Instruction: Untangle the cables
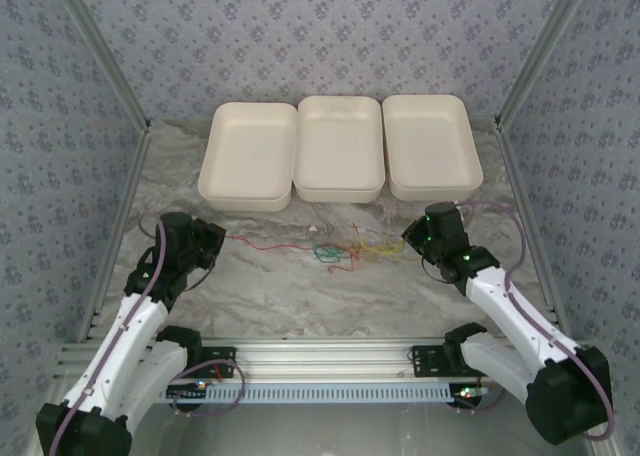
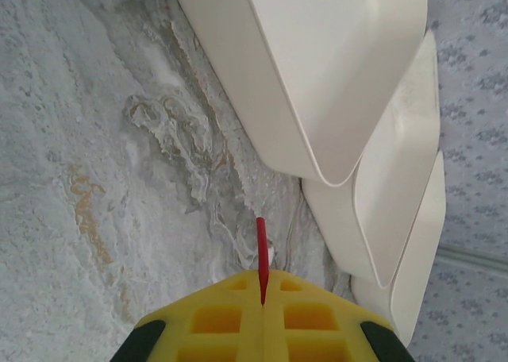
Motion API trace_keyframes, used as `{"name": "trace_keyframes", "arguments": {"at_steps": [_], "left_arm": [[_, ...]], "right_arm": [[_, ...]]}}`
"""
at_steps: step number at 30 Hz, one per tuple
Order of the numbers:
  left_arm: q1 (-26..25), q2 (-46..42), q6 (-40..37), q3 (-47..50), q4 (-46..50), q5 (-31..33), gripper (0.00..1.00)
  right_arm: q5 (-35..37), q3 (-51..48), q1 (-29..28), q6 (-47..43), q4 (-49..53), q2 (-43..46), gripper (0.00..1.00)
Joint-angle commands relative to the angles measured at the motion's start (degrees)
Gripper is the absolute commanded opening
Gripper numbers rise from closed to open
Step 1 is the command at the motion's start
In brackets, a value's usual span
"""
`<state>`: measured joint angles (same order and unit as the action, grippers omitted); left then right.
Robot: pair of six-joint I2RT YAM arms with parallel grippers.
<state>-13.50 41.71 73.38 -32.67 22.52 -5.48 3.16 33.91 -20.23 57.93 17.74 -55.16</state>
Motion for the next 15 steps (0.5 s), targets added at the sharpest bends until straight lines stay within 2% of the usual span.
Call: {"name": "trace_keyframes", "arguments": {"at_steps": [1,5,9,10,13,15], "left_arm": [[0.8,0.1,-4.1,-2.2,4.1,-1.2,0.00],[2.3,-2.3,-8.3,-5.6,11.3,3.6,0.00],[2.1,0.0,-8.8,-4.4,7.0,-0.5,0.00],[1.9,0.6,-8.6,-3.5,5.1,-1.7,0.00],[0.2,1.0,-8.2,-1.6,1.5,-2.7,0.00],[-0.7,1.2,-8.3,-1.2,0.3,-3.5,0.00]], "right_arm": [[0.4,2.0,0.2,-2.0,3.2,-3.5,0.00],[-0.3,-0.9,4.9,-3.1,1.4,-3.0,0.00],[-7.0,0.6,5.3,-5.9,-1.6,-7.2,0.00],[-8.7,1.3,4.5,-7.1,-1.8,-9.0,0.04],[-7.9,2.4,0.3,-7.4,-0.7,-9.8,0.34],[-7.8,1.6,-2.3,-7.0,-1.0,-7.4,0.48]]}}
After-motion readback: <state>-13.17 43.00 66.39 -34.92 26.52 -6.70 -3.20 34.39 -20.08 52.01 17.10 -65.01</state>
